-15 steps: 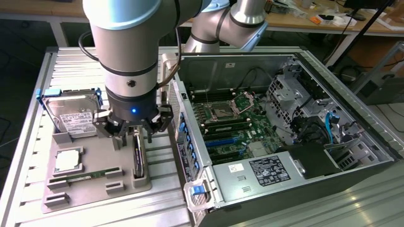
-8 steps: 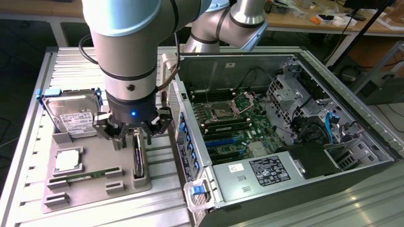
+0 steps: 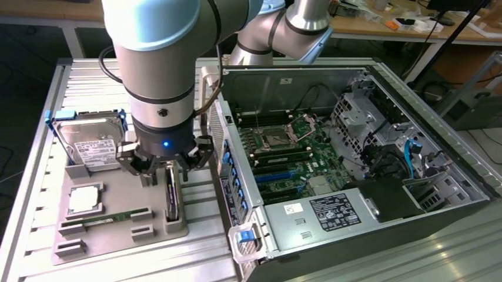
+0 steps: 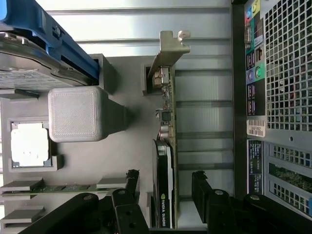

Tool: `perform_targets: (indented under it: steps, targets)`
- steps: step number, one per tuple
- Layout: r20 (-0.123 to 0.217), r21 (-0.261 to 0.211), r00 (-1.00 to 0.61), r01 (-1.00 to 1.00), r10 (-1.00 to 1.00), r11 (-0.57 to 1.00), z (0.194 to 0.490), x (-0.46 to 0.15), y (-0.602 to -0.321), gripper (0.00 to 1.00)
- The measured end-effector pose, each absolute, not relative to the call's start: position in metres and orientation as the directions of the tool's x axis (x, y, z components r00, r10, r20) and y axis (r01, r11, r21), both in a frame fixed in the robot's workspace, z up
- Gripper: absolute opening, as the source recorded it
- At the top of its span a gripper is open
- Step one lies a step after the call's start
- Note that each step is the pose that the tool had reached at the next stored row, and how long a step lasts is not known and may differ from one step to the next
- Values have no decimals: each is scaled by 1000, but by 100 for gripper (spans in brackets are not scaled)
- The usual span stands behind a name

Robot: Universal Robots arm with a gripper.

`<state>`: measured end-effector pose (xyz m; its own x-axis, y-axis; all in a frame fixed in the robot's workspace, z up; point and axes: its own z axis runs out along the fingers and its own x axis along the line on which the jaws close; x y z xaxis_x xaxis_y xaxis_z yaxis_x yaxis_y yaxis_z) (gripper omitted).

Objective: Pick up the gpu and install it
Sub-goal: 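Pick up the gpu and move the gpu toward the slot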

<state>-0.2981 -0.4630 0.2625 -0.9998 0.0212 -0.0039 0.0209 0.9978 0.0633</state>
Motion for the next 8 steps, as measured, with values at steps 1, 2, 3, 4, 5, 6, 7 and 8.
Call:
perform_targets:
  steps: [1,2,3,4,5,6,7,8]
  targets:
    - [-4,63,-1000,21,21,998,262,-298,-463,56]
    - [-4,63,-1000,21,21,998,261,-298,-463,56]
    - [-4,63,-1000,21,21,998,261,-298,-463,56]
    - [-4,63,-1000,21,21,998,258,-298,-463,56]
    - [-4,63,-1000,21,21,998,255,-298,-463,56]
    - [-4,63,-1000,21,21,998,254,-298,-463,56]
    - [-5,63,-1000,21,21,998,250,-298,-463,56]
    - [-5,63,-1000,21,21,998,246,-298,-463,56]
